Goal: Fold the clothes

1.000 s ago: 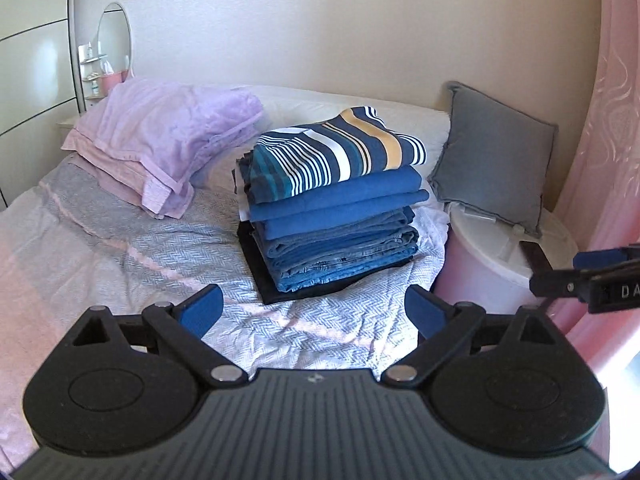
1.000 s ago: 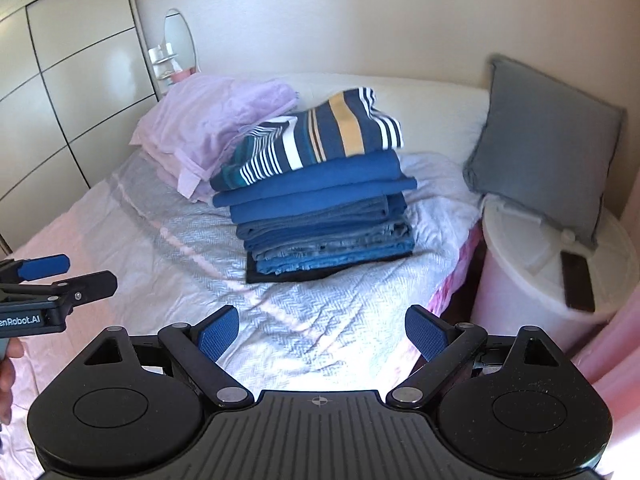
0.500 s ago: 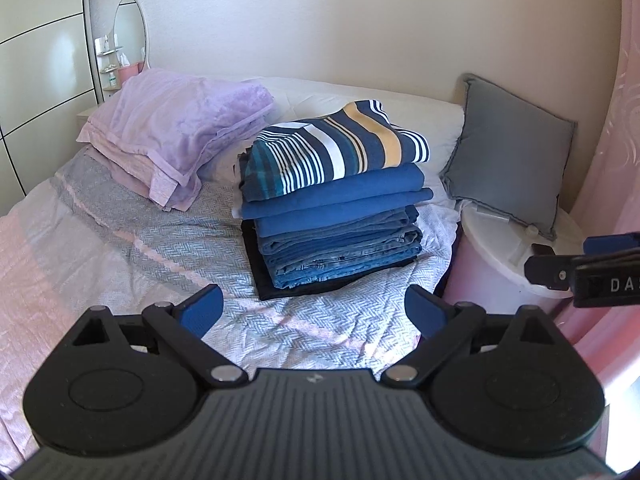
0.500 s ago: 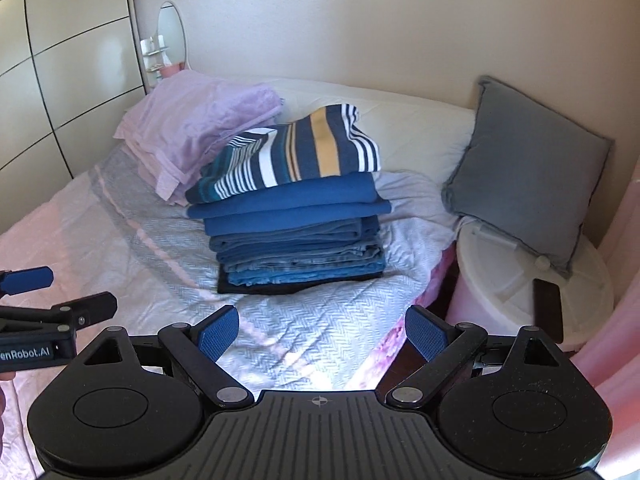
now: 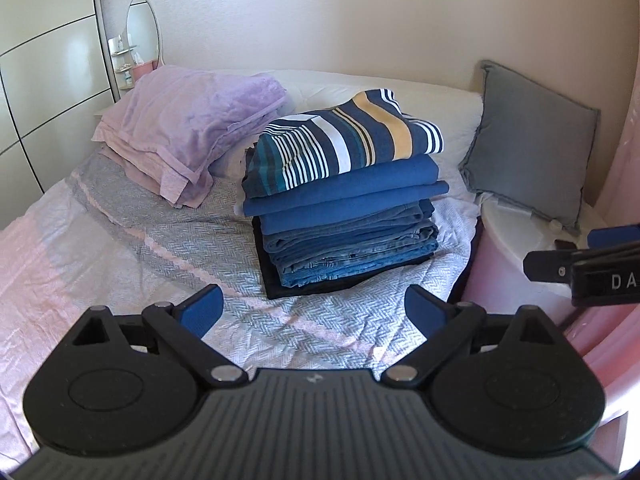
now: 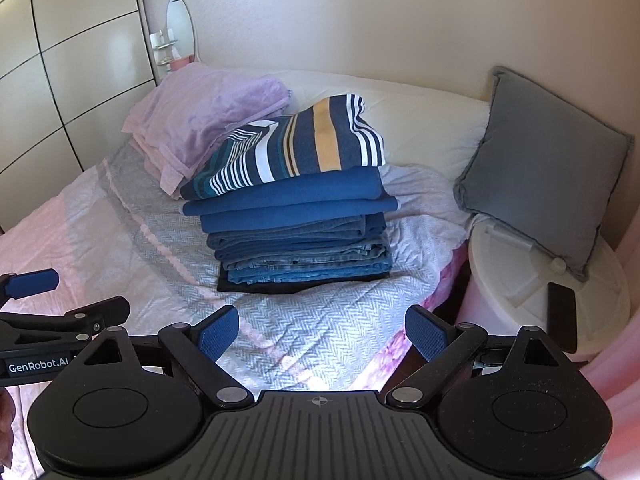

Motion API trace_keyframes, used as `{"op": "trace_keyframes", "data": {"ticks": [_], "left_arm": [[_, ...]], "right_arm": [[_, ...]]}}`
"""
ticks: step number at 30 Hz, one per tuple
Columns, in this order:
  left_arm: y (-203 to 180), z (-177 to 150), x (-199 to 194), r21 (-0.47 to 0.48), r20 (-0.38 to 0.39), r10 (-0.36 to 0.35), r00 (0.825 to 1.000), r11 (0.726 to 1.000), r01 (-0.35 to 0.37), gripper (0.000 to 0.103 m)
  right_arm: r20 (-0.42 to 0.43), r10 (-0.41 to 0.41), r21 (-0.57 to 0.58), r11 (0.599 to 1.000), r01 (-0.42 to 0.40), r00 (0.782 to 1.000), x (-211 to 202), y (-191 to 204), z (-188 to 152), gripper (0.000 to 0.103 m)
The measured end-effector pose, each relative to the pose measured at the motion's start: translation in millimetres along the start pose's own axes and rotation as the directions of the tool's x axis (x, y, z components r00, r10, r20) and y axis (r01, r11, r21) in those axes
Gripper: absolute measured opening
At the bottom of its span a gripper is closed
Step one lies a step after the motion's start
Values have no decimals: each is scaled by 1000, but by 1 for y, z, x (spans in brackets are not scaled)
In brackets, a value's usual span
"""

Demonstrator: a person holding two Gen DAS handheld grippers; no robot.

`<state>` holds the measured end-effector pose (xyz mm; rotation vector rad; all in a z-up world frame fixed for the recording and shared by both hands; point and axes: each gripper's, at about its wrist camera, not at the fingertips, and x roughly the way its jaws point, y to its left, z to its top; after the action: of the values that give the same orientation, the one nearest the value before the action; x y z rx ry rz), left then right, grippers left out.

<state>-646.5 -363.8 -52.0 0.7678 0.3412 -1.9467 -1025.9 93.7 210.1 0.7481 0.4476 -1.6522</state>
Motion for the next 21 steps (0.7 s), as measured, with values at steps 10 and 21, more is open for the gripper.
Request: {"op": "trace_keyframes", "data": {"ticks": [10,21], "left_arm": [[-7,1,12,-54,-31,12,999,998,-14,95],[-19,3,17,-68,-27,24,999,997,-26,96]], "right_arm": [[-20,19,-23,1000,-20,1000,16,-7,3,93],[-34,36,-40,999,-37,999,23,-12,3,93]]}}
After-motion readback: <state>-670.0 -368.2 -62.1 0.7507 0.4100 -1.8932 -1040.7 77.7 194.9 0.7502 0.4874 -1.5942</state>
